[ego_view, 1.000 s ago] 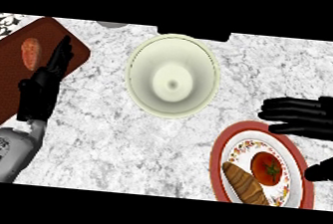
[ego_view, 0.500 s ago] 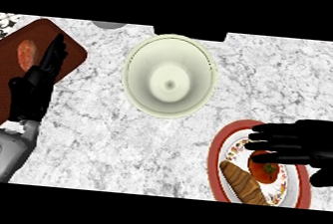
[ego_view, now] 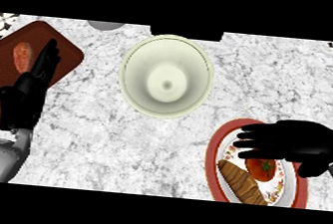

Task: Pick the tomato from the plate and place it in the bowl

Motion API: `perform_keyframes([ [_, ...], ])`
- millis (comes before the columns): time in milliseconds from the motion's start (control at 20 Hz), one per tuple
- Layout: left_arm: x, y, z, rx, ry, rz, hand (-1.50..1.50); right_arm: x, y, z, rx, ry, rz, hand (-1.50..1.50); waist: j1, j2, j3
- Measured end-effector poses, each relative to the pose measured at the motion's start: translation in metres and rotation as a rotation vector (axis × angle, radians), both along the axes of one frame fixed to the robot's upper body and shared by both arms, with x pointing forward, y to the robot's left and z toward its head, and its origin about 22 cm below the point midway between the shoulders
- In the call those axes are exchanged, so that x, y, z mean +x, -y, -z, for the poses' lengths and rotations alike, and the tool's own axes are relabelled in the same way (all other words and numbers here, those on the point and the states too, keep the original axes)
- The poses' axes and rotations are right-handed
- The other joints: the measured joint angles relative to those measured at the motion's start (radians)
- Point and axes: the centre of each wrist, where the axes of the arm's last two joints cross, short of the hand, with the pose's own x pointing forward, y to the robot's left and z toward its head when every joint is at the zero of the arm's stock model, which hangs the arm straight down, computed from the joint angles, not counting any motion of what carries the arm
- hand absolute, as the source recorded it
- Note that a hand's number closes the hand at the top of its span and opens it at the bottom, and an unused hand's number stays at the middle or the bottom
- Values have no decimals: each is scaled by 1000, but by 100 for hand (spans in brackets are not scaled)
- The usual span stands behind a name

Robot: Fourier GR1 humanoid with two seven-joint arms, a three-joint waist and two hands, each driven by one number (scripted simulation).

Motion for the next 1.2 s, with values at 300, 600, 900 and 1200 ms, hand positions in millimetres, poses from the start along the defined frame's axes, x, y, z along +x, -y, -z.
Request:
perform_keyframes([
  [300, 2, 4, -2, 1, -1, -6, 0, 7, -17, 30, -15, -14, -12, -150, -4, 0, 0],
  [600, -3, 1, 10, 2, -5, -6, 0, 4, -21, 52, -27, -26, -23, -150, -8, -1, 0],
  [900, 2, 3, 8, -7, -4, -4, 0, 6, -36, 64, -22, 19, -81, 150, -9, -4, -5],
  [1200, 3, -2, 5, -5, 0, -6, 0, 8, -35, 70, 19, 35, -88, 150, -9, -7, -8],
])
